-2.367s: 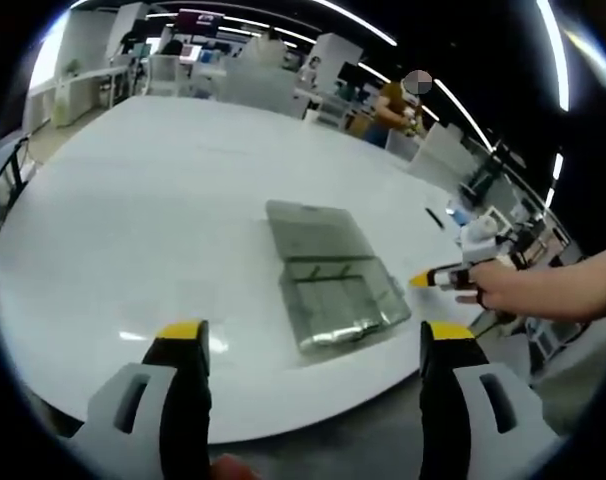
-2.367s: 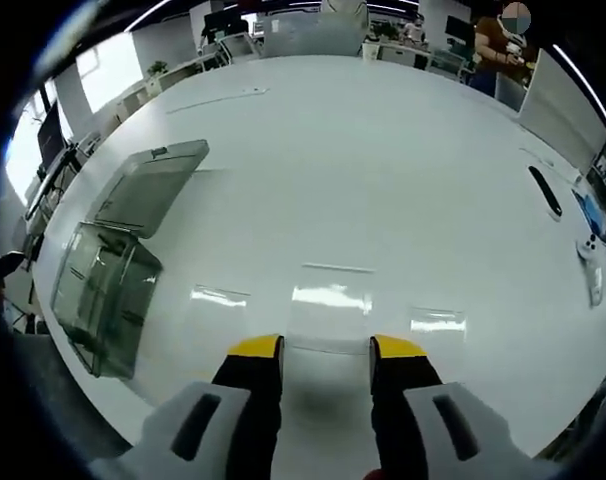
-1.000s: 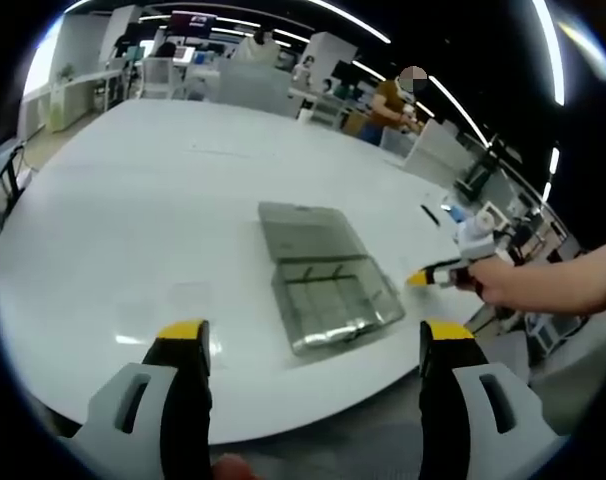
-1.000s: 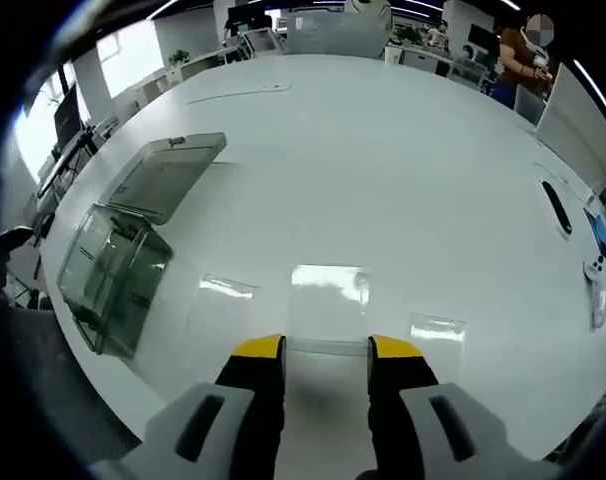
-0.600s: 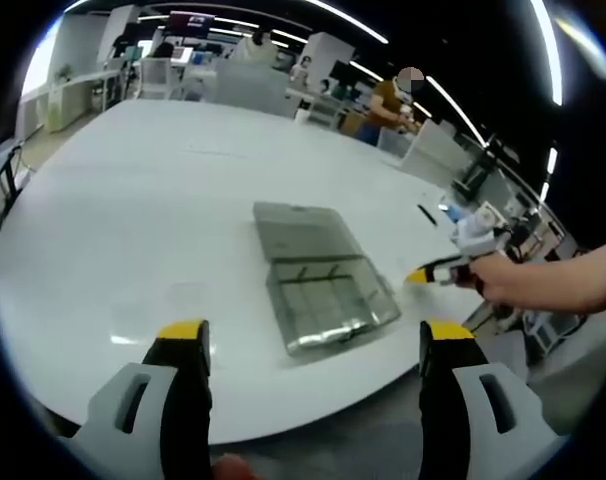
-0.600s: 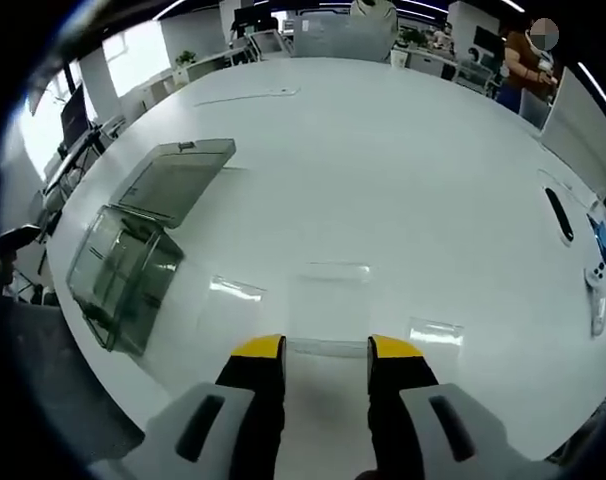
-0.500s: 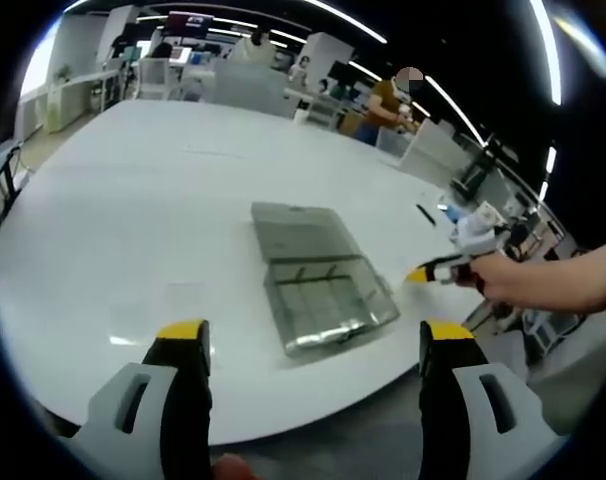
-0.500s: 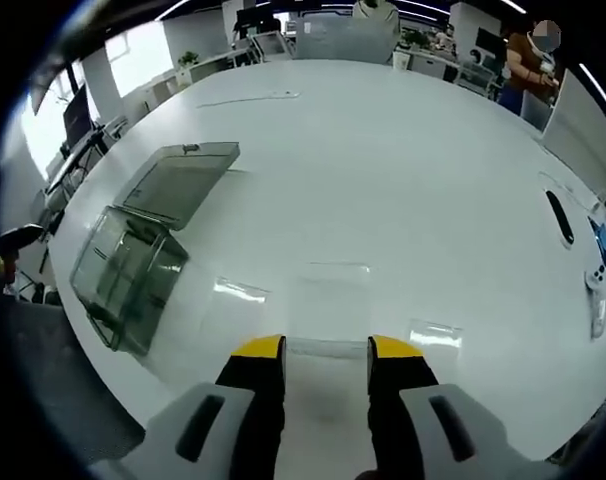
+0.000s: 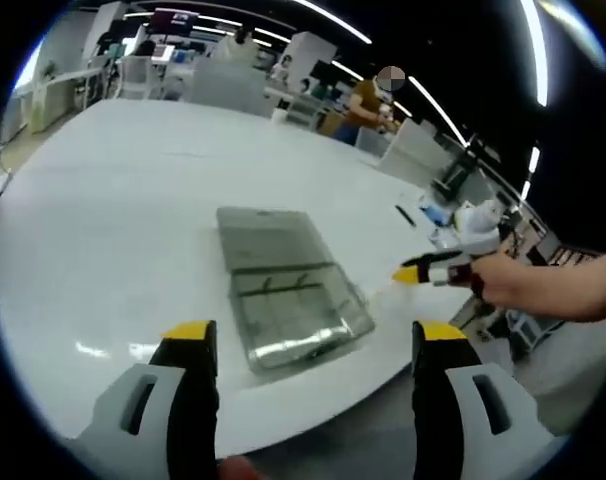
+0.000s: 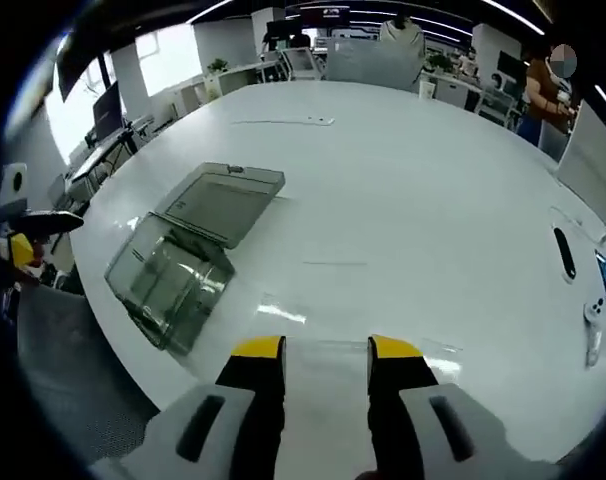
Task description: Insert the divider into the dual guide fixture by aligning both edges with the guide slots and pushing it downward to the bottom, including one-sided entry, uneven engagement, binding, and posture correction.
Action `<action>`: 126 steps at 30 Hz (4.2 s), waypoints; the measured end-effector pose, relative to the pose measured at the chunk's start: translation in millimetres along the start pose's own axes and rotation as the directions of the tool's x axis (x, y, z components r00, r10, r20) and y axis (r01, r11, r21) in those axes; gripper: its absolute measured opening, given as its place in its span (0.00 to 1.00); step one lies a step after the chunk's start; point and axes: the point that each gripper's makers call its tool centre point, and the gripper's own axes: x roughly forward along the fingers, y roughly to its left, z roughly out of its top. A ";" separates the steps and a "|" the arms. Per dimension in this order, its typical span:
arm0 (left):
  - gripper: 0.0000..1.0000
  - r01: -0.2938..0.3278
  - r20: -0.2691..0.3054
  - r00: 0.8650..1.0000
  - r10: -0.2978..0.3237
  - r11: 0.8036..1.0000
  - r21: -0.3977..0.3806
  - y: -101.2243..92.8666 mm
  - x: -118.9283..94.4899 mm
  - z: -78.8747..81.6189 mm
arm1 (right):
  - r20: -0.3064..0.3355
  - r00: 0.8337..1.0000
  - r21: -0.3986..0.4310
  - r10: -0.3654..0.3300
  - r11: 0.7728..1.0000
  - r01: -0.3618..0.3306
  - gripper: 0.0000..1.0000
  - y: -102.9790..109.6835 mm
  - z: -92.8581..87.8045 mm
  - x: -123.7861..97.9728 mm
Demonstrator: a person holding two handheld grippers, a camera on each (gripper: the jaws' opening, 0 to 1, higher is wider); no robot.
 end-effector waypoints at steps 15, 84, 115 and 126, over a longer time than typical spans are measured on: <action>0.58 0.170 0.003 0.985 -0.170 0.985 -0.009 -42.7 32.6 10.0 | 0.096 0.986 -0.077 0.135 0.989 -0.128 0.27 65.6 26.6 -23.4; 0.00 0.374 0.119 0.927 -0.356 0.904 -0.207 -87.1 41.5 14.8 | 0.235 0.897 -0.167 0.374 0.925 -0.341 0.27 161.3 46.7 -74.9; 0.00 0.387 0.151 0.922 -0.358 0.879 -0.279 -87.1 42.6 15.7 | 0.243 0.897 -0.162 0.369 0.927 -0.338 0.28 162.7 46.2 -77.1; 0.00 0.406 0.151 0.913 -0.378 0.867 -0.288 -82.5 46.0 17.6 | 0.238 0.890 -0.162 0.388 0.920 -0.358 0.33 156.9 46.6 -74.2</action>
